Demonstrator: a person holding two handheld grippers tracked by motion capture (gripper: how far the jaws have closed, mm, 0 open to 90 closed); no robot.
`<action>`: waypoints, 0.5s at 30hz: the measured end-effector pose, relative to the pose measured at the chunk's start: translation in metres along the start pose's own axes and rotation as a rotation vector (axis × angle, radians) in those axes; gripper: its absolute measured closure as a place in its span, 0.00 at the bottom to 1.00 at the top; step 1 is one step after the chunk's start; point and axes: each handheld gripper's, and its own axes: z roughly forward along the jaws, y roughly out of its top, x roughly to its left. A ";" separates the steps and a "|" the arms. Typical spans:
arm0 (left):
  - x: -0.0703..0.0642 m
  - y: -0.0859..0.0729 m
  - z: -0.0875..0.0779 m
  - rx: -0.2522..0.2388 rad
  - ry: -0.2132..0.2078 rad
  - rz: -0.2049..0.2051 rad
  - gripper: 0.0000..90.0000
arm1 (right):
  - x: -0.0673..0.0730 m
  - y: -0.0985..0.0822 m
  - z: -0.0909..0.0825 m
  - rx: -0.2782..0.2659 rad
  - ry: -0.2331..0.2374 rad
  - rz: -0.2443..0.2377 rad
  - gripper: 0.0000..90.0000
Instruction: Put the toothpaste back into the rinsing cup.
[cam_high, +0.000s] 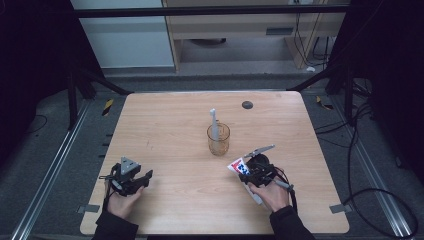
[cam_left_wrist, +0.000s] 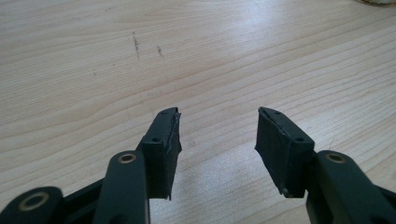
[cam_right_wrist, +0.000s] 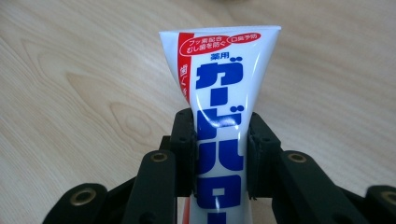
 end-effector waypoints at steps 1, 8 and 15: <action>0.000 0.000 0.000 -0.001 0.001 0.000 0.54 | 0.000 0.001 -0.003 -0.019 0.001 0.009 0.77; -0.002 0.000 0.000 0.001 -0.001 0.006 0.54 | -0.005 0.003 -0.021 -0.176 -0.007 0.020 0.77; -0.001 0.000 -0.001 -0.004 0.002 0.004 0.54 | -0.011 0.013 -0.032 -0.266 -0.005 0.038 0.77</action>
